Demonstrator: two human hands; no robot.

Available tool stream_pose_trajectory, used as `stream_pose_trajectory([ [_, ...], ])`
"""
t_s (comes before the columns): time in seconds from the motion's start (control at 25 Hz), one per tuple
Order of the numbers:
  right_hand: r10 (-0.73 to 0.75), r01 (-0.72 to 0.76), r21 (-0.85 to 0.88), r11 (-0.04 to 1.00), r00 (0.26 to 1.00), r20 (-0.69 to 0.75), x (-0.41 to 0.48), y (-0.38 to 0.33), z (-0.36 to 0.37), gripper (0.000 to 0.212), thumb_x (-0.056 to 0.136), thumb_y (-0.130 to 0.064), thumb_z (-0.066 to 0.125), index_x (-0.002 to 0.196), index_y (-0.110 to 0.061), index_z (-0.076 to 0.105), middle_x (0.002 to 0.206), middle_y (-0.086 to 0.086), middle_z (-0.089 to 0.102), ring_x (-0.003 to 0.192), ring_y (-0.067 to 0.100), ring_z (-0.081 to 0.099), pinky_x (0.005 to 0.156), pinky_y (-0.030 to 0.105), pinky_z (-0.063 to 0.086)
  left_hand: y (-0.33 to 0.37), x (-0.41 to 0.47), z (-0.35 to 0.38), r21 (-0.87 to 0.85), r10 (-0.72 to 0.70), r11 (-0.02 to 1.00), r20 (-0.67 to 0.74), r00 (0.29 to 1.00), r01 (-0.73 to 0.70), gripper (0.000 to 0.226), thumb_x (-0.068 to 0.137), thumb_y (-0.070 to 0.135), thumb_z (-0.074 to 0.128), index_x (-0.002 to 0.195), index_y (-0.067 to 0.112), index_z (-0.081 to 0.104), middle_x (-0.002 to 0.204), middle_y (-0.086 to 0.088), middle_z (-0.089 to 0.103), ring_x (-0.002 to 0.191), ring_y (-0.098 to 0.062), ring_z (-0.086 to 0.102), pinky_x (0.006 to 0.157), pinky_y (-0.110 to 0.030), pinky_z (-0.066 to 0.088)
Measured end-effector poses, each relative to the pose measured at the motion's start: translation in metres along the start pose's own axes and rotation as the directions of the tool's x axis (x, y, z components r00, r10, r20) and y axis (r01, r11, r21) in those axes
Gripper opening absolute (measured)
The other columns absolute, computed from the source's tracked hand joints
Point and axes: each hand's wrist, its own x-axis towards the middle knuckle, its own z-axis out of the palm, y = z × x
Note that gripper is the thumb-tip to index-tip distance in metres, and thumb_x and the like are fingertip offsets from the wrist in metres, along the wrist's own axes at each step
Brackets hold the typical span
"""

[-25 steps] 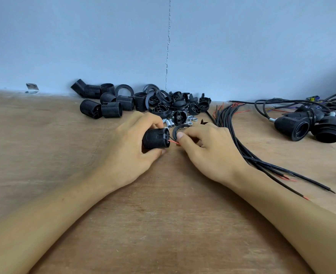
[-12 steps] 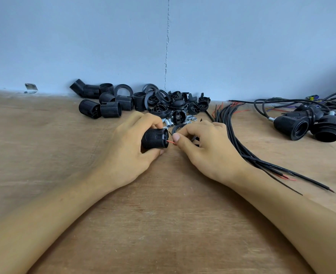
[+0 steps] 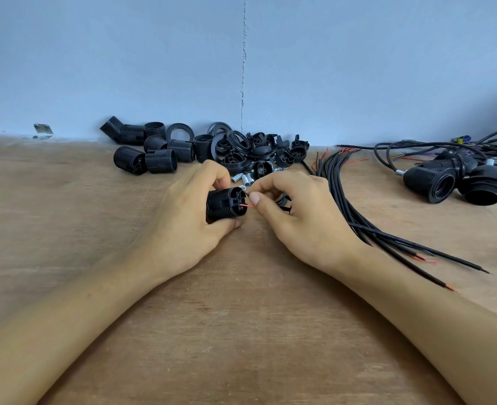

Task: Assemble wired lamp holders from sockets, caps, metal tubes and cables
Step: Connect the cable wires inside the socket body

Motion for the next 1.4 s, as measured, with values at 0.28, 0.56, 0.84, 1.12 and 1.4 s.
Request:
stream_pose_trajectory([
  [0.28,-0.032,0.032,0.04,0.999,0.999,-0.01,-0.0002,-0.0011,-0.0004,0.007,0.093,-0.021,0.067,0.098,-0.024,0.071,0.077,-0.012,0.066,0.087,0.009,0.06,0.096,0.05,0.044,0.0013,-0.0003,-0.0011,0.005,0.005,1.0,0.022,1.0,-0.005,0.055,0.078,0.034,0.087,0.095,0.051,0.038,0.092,0.035,0.058,0.085,0.011,0.054,0.066,-0.007,0.035],
  [0.56,-0.069,0.069,0.016,0.997,0.997,-0.046,-0.0019,-0.0019,-0.0003,0.013,0.089,-0.011,0.066,0.096,-0.02,0.073,0.079,-0.005,0.066,0.085,0.014,0.059,0.092,0.049,0.045,0.0004,0.0001,0.0006,-0.002,0.06,0.998,0.003,0.998,-0.06,0.054,0.076,0.026,0.085,0.096,0.046,0.039,0.096,0.031,0.058,0.088,0.011,0.054,0.074,-0.002,0.035],
  [0.84,-0.093,0.095,0.03,0.995,0.993,-0.069,-0.0019,-0.0029,-0.0018,0.015,0.086,-0.004,0.067,0.092,-0.015,0.075,0.077,-0.003,0.067,0.082,0.015,0.06,0.084,0.033,0.047,-0.0038,-0.0001,0.0034,-0.01,0.047,0.999,0.021,0.999,-0.047,0.051,0.076,0.035,0.086,0.098,0.05,0.042,0.097,0.021,0.06,0.089,0.0,0.061,0.07,-0.018,0.042],
  [1.12,-0.085,0.086,0.017,0.996,0.995,-0.06,-0.0016,-0.0034,-0.0013,0.013,0.085,-0.004,0.066,0.09,-0.012,0.075,0.077,0.002,0.066,0.08,0.018,0.059,0.081,0.034,0.047,-0.0038,-0.0003,0.0031,-0.018,0.045,0.999,0.034,0.998,-0.045,0.046,0.075,0.038,0.083,0.099,0.046,0.044,0.096,0.021,0.06,0.09,0.0,0.06,0.071,-0.021,0.045],
  [1.4,-0.104,0.103,-0.015,0.995,0.991,-0.083,-0.0023,-0.0025,0.0002,0.014,0.086,-0.006,0.067,0.092,-0.014,0.077,0.08,-0.003,0.066,0.082,0.014,0.058,0.086,0.038,0.048,-0.0031,-0.0004,0.0014,0.034,0.093,0.995,0.013,0.996,-0.093,0.048,0.076,0.028,0.086,0.104,0.042,0.049,0.095,0.016,0.059,0.093,0.004,0.055,0.079,-0.006,0.036],
])
